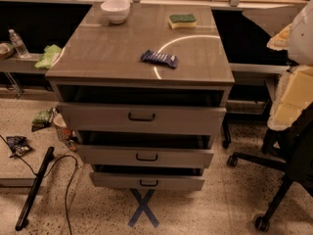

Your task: Move rxbar blueberry near sponge

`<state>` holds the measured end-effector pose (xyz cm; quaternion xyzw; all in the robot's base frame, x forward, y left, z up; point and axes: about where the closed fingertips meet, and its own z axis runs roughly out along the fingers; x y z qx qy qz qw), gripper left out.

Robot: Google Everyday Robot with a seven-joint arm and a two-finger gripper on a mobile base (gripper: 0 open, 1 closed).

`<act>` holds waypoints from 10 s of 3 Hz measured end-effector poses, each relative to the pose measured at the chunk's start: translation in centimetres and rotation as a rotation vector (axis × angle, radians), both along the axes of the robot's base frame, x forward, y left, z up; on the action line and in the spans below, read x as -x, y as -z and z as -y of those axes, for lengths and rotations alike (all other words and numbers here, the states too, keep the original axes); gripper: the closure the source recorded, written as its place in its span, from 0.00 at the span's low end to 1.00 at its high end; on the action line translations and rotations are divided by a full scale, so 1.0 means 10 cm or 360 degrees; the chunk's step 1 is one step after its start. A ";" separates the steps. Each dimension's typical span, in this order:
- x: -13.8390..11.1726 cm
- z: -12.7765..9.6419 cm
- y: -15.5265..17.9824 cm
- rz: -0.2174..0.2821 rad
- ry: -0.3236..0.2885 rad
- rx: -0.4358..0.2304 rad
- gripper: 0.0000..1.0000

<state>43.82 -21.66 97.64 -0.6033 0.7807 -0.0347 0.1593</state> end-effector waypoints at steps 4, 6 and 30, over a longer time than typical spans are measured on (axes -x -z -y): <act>-0.81 -0.50 0.72 0.0087 0.0144 -0.0365 0.00; -1.09 -0.65 0.76 0.0147 0.0234 -0.0498 0.00; -3.89 0.90 -1.38 0.1551 0.1136 -0.1278 0.00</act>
Offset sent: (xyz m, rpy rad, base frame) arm 0.0221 0.0207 -0.0261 0.0690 -0.0246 -0.0450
